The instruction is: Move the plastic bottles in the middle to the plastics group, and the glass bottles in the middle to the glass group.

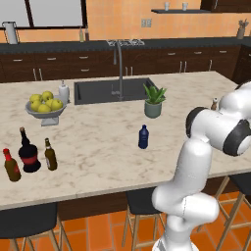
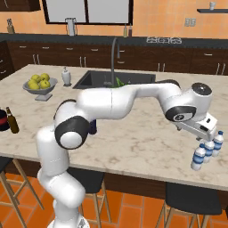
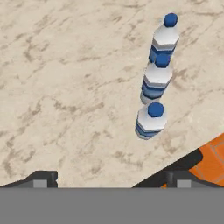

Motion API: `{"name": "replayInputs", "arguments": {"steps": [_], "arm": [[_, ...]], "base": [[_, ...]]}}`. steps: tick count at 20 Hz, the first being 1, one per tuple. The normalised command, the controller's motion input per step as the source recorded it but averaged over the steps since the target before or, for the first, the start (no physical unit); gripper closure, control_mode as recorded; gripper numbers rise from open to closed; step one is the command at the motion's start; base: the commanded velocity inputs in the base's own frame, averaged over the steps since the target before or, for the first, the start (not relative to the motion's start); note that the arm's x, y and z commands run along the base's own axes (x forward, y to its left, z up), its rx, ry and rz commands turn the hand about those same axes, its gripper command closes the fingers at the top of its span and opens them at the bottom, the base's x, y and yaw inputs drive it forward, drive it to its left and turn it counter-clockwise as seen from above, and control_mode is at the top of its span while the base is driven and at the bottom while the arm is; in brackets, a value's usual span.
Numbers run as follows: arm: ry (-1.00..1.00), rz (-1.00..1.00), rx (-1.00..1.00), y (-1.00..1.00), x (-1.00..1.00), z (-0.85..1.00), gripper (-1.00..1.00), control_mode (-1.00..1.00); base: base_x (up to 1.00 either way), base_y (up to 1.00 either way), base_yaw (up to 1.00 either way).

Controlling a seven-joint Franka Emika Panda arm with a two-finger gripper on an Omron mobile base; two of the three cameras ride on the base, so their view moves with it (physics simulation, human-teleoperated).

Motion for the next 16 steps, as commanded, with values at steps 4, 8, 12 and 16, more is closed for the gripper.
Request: {"name": "replayInputs", "arguments": {"steps": [4,8,12,16], "arm": [[0.0,0.12,0.0,0.86,-0.13,0.0,-1.0,-1.0],[0.0,0.22,-0.06,1.0,0.0,0.0,-1.0,-1.0],[0.08,0.29,-0.1,1.0,0.0,0.02,-1.0,-1.0],[0.13,0.32,-0.06,1.0,0.0,0.05,-1.0,-1.0]], "base": [[0.0,0.0,0.0],[0.0,0.0,0.0],[0.0,0.0,0.0],[0.0,0.0,0.0]]}}
